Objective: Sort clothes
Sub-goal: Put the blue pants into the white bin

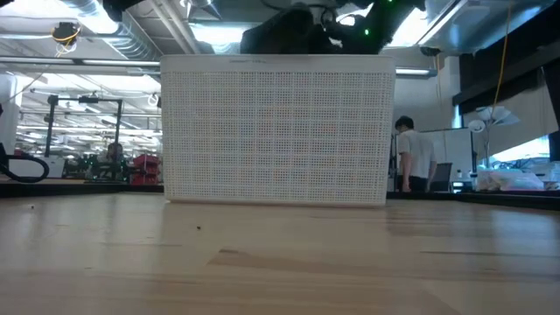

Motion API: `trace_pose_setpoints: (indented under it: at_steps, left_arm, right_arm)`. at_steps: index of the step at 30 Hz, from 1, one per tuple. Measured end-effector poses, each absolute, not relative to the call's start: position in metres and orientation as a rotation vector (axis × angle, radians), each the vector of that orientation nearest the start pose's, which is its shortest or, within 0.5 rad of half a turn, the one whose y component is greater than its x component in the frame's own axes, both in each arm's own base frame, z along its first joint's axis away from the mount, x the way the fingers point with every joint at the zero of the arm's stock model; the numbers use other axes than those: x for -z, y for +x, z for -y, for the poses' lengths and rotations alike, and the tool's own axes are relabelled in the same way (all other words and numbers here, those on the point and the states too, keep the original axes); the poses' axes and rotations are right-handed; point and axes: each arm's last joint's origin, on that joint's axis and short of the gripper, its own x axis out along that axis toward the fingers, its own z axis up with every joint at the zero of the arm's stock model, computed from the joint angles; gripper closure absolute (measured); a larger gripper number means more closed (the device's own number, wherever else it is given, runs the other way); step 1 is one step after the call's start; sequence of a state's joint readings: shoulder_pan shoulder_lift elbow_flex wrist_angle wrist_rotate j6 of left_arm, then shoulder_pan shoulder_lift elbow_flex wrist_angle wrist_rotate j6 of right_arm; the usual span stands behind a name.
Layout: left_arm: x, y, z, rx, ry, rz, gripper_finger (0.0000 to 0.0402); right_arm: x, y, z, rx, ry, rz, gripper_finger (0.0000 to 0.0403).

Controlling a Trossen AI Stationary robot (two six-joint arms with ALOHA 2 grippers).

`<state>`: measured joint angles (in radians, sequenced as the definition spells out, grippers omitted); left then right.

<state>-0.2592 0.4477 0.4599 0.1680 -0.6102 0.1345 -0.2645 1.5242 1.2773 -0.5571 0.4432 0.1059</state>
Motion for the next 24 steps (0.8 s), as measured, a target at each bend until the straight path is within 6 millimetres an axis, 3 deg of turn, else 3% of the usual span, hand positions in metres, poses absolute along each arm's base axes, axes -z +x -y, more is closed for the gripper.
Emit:
trace_pose_setpoints:
  at_steps: [7, 12, 19, 24]
  left_arm:
    - [-0.297, 0.117, 0.014, -0.36, 0.056, 0.14, 0.0219]
    - [-0.297, 0.117, 0.014, -0.361, 0.053, 0.141, 0.0219]
    - [-0.297, 0.117, 0.014, -0.36, 0.05, 0.142, 0.0219]
    - [-0.297, 0.117, 0.014, -0.36, 0.05, 0.142, 0.0219]
  right_arm:
    - [-0.349, 0.308, 0.087, 0.565, 0.297, -0.728, 0.0338]
    - [-0.378, 0.298, 0.077, 0.436, 0.411, -0.783, 0.0276]
    - [-0.425, 0.291, 0.068, 0.37, 0.393, -0.669, 0.0223]
    - [-0.43, 0.316, 0.049, 0.258, 0.288, -0.512, 0.0219]
